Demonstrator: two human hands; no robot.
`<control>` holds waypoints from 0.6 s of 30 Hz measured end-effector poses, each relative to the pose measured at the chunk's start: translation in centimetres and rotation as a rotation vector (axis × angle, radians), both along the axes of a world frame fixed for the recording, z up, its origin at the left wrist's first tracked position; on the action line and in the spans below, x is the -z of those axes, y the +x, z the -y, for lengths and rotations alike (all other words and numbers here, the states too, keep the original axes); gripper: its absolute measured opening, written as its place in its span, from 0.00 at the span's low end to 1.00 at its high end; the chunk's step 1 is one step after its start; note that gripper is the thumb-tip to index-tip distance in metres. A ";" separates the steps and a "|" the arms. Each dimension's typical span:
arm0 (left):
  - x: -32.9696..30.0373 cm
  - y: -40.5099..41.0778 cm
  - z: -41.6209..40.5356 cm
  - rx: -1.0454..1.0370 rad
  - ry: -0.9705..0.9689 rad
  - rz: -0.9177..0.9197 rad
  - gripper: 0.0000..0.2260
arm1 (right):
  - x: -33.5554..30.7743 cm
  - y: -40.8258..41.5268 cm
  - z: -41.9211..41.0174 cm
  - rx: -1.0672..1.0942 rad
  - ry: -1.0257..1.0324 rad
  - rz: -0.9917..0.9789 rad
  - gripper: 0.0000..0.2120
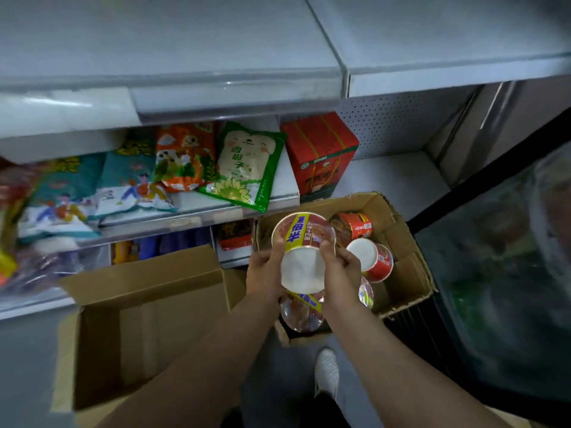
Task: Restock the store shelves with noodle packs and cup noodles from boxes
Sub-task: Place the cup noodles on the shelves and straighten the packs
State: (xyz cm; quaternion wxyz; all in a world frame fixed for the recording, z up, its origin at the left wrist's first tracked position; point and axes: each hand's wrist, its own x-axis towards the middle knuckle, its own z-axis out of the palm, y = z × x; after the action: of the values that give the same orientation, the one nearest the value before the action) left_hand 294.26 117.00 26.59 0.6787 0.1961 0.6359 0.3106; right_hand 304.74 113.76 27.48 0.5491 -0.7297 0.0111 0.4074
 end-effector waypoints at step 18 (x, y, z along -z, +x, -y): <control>-17.0 -15.8 1.2 -0.158 0.199 0.042 0.14 | -16.9 -13.4 0.4 -0.481 0.355 -0.079 0.29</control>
State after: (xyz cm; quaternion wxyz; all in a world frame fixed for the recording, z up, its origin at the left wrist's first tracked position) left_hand 278.50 115.76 43.60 0.6425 0.2051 0.6009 0.4290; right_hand 291.31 113.33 44.39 0.5549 -0.5874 -0.2122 0.5495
